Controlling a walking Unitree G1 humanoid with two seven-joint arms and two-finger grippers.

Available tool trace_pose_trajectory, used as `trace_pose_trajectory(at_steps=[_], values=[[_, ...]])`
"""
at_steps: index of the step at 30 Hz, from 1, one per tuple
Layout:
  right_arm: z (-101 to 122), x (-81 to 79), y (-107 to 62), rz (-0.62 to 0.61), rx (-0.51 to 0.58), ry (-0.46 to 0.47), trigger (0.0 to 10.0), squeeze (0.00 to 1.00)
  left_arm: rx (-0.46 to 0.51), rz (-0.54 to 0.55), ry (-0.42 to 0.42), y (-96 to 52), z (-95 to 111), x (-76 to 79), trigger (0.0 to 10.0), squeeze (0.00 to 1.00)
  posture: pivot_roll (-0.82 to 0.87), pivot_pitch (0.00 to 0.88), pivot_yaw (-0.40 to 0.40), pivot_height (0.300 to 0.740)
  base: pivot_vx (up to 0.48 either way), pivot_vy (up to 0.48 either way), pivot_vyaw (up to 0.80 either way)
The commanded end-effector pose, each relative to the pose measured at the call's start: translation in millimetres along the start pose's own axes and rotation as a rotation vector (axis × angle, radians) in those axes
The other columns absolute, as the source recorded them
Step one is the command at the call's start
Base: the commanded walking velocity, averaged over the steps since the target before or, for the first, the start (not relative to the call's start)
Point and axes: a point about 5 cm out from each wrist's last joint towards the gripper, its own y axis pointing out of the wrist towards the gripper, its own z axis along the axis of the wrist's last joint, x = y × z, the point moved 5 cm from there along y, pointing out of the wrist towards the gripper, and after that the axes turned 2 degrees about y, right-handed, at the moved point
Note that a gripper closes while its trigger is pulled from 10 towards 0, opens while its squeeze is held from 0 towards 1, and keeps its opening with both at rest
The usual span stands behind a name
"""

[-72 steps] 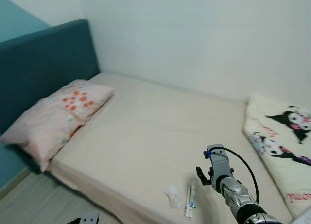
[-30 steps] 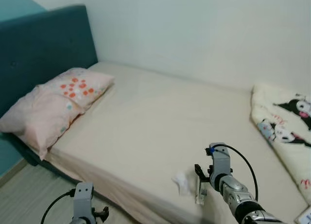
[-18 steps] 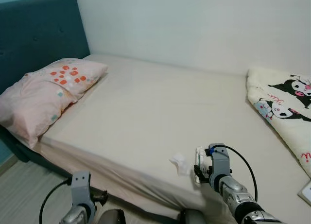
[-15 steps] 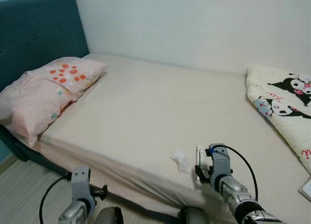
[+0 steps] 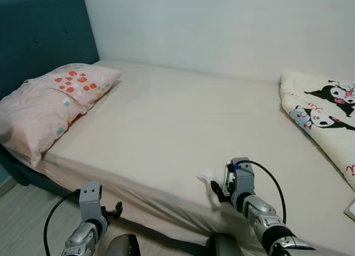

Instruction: Clean up the room

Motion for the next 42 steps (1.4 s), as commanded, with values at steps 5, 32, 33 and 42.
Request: trace_pose_trajectory(at_steps=[5, 32, 33, 42], values=[[-10, -2.6, -3.0, 0.031, -0.014, 0.035, 10.0, 0.0, 0.055, -0.024, 0.019, 1.2, 12, 1.3, 10.0, 0.0, 0.04, 0.0, 0.007, 0.482, 0.0, 0.0, 0.0], [7, 25.8, -2.6, -0.121, -0.015, 0.019, 10.0, 0.0, 0.141, -0.063, 0.152, -16.6, 25, -21.2, 10.0, 0.0, 0.1, 0.029, 0.083, 0.453, 0.0, 0.0, 0.0], [7, 28.1, -3.4, -0.133, -0.019, 0.018, 10.0, 0.0, 0.143, -0.067, 0.154, -18.1, 24, -20.7, 10.0, 0.0, 0.1, 0.045, 0.084, 0.453, 0.0, 0.0, 0.0], [-10, 48.7, -13.0, -0.208, -0.103, -0.02, 10.0, 0.0, 0.131, -0.073, 0.158, -24.2, 19, -22.3, 10.0, 0.0, 0.1, 0.062, 0.083, 0.453, 0.0, 0.0, 0.0]])
